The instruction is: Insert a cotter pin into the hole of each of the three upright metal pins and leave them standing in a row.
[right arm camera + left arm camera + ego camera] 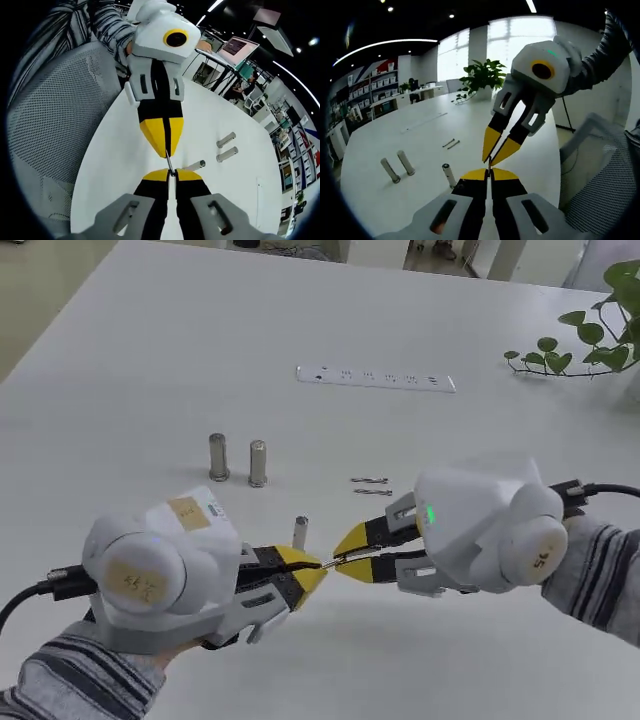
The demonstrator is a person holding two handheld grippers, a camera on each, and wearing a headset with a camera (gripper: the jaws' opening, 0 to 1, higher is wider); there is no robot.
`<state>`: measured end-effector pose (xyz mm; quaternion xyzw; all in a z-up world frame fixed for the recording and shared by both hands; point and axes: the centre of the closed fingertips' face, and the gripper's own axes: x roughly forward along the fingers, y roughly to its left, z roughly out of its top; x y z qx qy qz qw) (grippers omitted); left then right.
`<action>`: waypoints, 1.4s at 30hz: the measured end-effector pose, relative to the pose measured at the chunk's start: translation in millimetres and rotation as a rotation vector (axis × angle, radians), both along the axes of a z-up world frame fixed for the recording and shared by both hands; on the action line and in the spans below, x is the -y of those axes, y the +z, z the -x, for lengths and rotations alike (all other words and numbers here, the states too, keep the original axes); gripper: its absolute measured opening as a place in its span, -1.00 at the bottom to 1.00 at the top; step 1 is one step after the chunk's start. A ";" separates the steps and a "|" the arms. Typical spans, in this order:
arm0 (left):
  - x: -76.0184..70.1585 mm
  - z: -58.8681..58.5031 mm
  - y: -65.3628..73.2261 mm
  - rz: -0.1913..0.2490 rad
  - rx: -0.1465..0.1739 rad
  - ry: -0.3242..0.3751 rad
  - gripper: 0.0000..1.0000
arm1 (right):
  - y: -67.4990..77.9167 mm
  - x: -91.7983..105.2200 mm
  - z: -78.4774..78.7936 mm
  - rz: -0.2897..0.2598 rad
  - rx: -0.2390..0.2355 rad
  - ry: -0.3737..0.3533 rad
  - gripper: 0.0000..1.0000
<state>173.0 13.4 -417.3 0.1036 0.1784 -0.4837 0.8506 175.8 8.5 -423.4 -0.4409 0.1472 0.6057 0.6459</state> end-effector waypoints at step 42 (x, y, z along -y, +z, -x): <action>-31.5 -56.5 -36.5 -0.084 0.024 0.285 -0.62 | -24.0 23.6 -54.7 0.072 0.043 -0.185 -1.00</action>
